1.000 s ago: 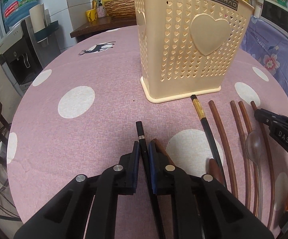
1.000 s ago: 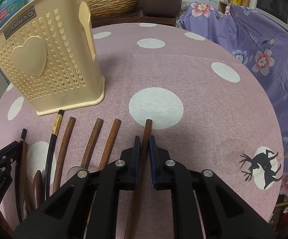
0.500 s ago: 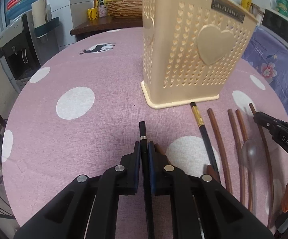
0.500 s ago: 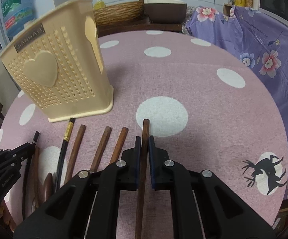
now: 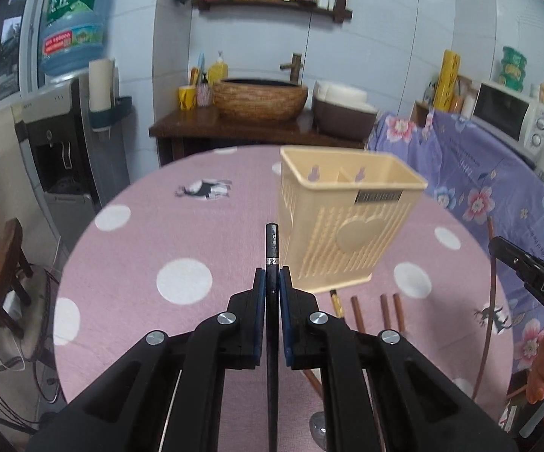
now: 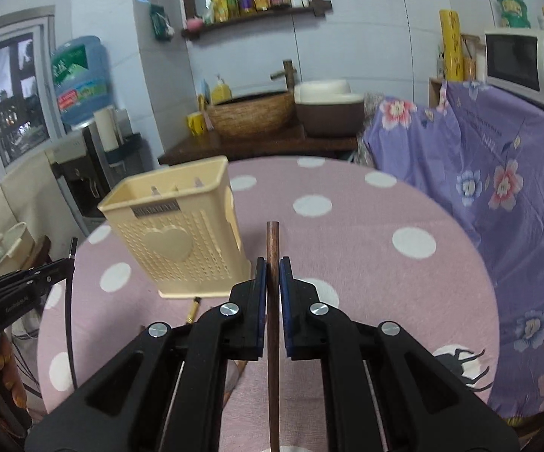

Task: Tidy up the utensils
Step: 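Lift both chopsticks and carry them over the cream utensil basket, then open both grippers to drop the chopsticks into the basket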

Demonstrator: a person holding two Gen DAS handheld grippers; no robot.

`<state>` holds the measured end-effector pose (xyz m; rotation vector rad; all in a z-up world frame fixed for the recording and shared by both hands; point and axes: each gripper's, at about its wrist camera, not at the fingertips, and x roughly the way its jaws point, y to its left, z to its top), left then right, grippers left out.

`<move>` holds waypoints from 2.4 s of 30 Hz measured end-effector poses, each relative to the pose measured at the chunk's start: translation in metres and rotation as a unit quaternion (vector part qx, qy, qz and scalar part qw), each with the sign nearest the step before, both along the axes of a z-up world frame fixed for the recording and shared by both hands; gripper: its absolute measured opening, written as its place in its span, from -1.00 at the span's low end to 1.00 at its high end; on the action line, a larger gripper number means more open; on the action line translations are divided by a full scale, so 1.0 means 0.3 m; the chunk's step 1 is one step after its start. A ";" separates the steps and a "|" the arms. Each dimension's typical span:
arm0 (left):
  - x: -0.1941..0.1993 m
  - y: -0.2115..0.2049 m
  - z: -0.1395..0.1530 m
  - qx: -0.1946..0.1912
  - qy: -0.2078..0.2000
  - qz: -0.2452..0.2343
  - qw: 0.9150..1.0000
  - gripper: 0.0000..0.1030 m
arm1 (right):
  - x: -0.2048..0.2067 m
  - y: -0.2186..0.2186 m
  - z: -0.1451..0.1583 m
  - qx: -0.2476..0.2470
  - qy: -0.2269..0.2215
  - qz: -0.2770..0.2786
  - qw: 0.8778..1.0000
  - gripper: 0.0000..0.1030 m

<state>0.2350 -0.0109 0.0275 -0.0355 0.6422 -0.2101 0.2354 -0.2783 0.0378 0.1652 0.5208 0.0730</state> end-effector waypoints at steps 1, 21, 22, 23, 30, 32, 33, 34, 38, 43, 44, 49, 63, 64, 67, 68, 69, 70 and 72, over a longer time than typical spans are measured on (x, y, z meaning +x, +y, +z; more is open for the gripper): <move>-0.010 0.004 0.019 -0.003 -0.008 0.000 1.000 -0.83 | -0.018 -0.005 0.023 0.000 -0.010 0.001 1.000 -0.85; -0.086 0.059 0.166 -0.014 -0.079 0.015 0.997 -0.83 | -0.119 -0.009 0.175 -0.013 -0.065 0.010 0.998 -0.85; -0.087 0.061 0.166 -0.014 -0.078 0.015 0.997 -0.83 | -0.118 -0.010 0.177 -0.014 -0.065 0.009 0.998 -0.85; -0.084 0.060 0.165 -0.013 -0.078 0.015 0.997 -0.83 | -0.117 -0.010 0.179 -0.014 -0.065 0.010 0.998 -0.85; -0.079 0.072 0.181 -0.011 -0.084 0.015 0.996 -0.83 | -0.104 -0.021 0.192 -0.012 -0.066 0.009 0.998 -0.85; -0.072 0.073 0.195 -0.008 -0.088 0.015 0.996 -0.83 | -0.097 -0.025 0.205 -0.015 -0.069 0.008 0.997 -0.85; -0.067 0.074 0.207 -0.008 -0.090 0.015 0.996 -0.83 | -0.090 -0.028 0.217 -0.015 -0.071 0.008 0.997 -0.85; -0.062 0.074 0.221 -0.007 -0.093 0.014 0.996 -0.83 | -0.081 -0.030 0.232 -0.015 -0.072 0.009 0.997 -0.85; -0.026 0.078 0.322 -0.006 -0.110 0.014 0.994 -0.83 | -0.039 -0.023 0.330 -0.032 -0.090 0.012 0.995 -0.85; 0.030 0.069 0.486 -0.033 -0.136 0.004 0.990 -0.83 | 0.023 -0.013 0.523 -0.011 -0.131 0.023 0.991 -0.85; 0.045 0.063 0.529 -0.041 -0.142 0.000 0.989 -0.83 | 0.035 -0.009 0.575 -0.004 -0.144 0.025 0.989 -0.85; 0.093 0.019 0.644 -0.070 -0.164 -0.010 0.984 -0.83 | 0.082 0.034 0.728 0.013 -0.186 0.025 0.982 -0.85; 0.220 -0.079 0.333 -0.062 -0.120 0.010 0.991 -0.83 | 0.271 0.151 0.406 0.017 -0.115 0.019 0.993 -0.85; 0.226 -0.078 0.312 -0.062 -0.113 0.010 0.992 -0.83 | 0.274 0.153 0.382 0.016 -0.109 0.020 0.994 -0.85; 0.239 -0.073 0.249 -0.065 -0.093 0.012 0.994 -0.83 | 0.282 0.152 0.330 0.020 -0.095 0.020 0.995 -0.85; 0.244 -0.071 0.228 -0.066 -0.085 0.013 0.994 -0.83 | 0.285 0.149 0.318 0.022 -0.092 0.020 0.995 -0.85; 0.247 -0.071 0.216 -0.066 -0.080 0.014 0.994 -0.83 | 0.287 0.147 0.307 0.025 -0.088 0.020 0.996 -0.85; 0.250 -0.069 0.203 -0.067 -0.075 0.014 0.995 -0.83 | 0.289 0.146 0.298 0.027 -0.085 0.021 0.996 -0.85; 0.255 -0.068 0.186 -0.067 -0.068 0.015 0.995 -0.83 | 0.294 0.141 0.283 0.028 -0.080 0.020 0.996 -0.85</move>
